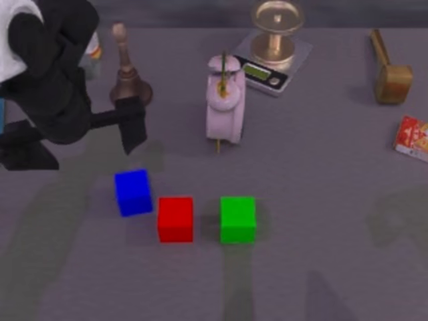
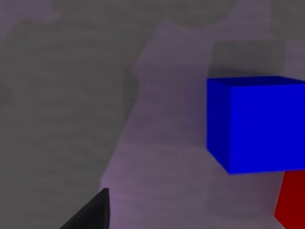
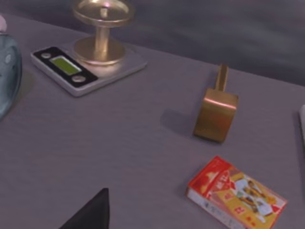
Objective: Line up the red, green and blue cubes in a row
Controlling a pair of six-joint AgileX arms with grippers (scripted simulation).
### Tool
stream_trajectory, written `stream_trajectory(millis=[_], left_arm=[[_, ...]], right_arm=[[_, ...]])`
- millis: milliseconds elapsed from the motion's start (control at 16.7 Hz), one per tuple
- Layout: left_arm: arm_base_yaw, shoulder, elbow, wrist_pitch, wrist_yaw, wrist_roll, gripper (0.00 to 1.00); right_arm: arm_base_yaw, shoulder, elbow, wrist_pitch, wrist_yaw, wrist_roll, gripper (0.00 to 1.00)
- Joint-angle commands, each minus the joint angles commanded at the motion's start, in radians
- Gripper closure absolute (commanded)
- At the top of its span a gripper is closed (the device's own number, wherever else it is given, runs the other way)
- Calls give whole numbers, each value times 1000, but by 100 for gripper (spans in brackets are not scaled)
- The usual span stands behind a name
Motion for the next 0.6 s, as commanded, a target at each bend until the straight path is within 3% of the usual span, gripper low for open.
stream_trajectory(millis=[300, 600], left_arm=[[-55, 275, 225, -146, -1, -85, 0], [-70, 340, 285, -182, -1, -107, 0]], right_arm=[[-98, -334, -295, 193, 20, 126, 0], [-123, -413, -370, 246, 27, 160, 0]])
